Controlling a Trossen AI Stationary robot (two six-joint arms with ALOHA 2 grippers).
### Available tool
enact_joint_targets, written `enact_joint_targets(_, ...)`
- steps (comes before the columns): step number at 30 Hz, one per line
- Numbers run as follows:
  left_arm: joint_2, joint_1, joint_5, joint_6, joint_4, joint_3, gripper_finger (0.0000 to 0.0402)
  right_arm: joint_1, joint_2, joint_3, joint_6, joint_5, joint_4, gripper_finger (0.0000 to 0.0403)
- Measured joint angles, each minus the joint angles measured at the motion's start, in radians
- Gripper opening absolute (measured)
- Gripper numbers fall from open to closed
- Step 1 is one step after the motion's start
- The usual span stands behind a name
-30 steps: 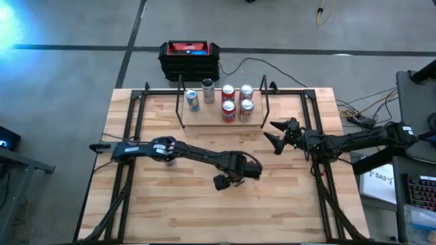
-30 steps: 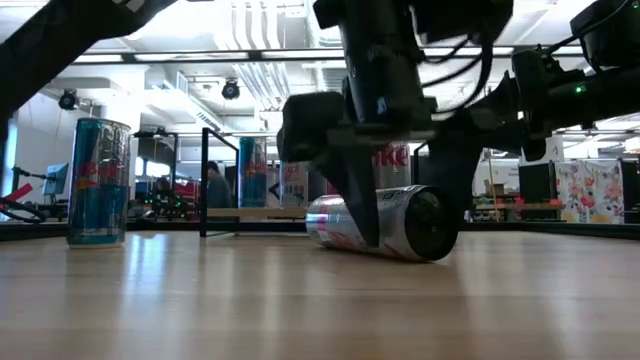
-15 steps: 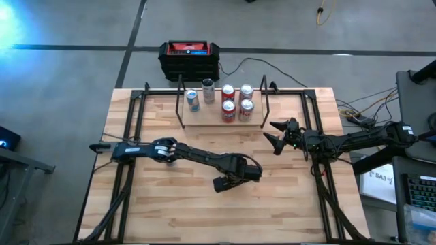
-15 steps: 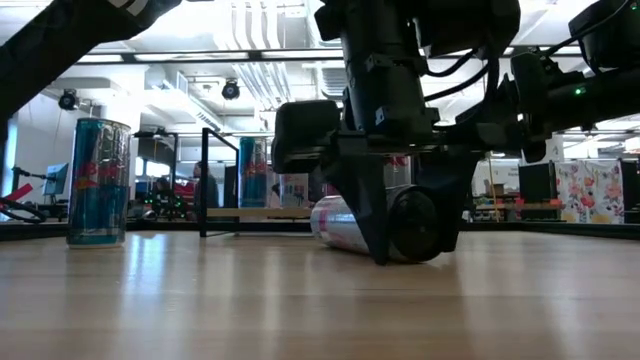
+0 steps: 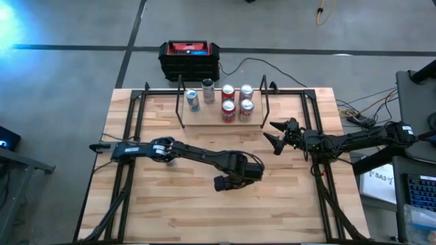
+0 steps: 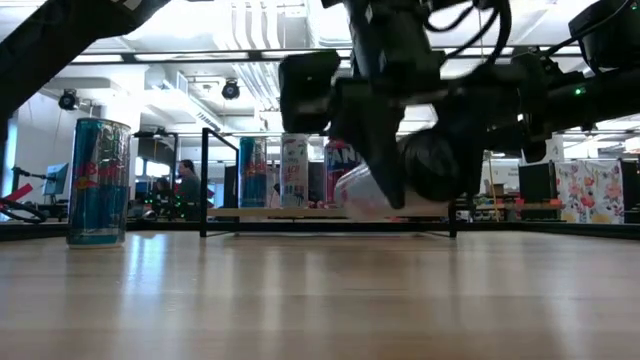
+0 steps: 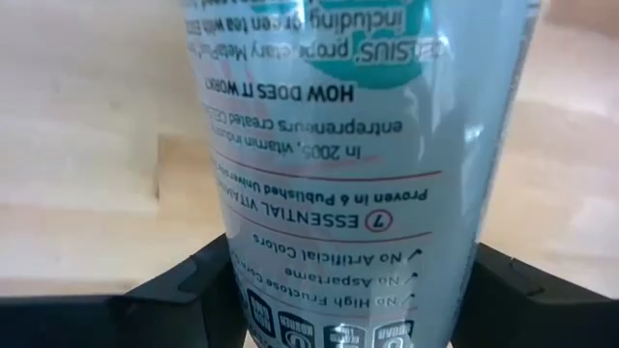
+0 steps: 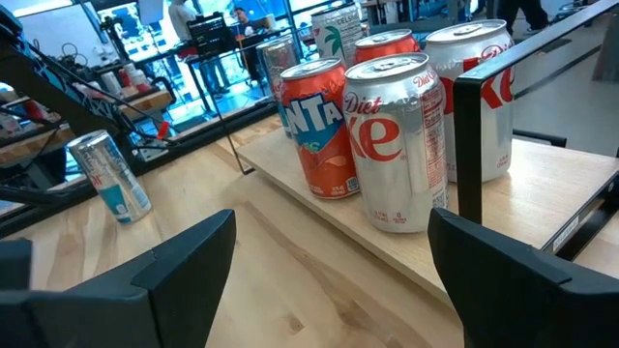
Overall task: Place canned beverage on shelf
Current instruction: Put the white and pink soda can on the shelf aligned with the other white and pink soda can
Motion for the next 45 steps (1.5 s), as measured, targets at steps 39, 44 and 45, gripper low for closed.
enact_joint_targets(39, -0.081, -0.008, 0.438, -0.102, 0.148, 0.009, 0.0238, 0.000, 0.000, 0.000, 0.000, 0.000, 0.001, 0.0327)
enact_joint_targets(44, -0.080, 0.020, 0.524, -0.124, 0.147, 0.009, 0.0238, 0.000, 0.000, 0.000, 0.000, 0.000, 0.001, 0.0327)
enact_joint_targets(45, -0.080, 0.030, 0.560, -0.129, 0.147, 0.009, 0.0238, 0.000, 0.000, 0.000, 0.000, 0.000, 0.001, 0.0327)
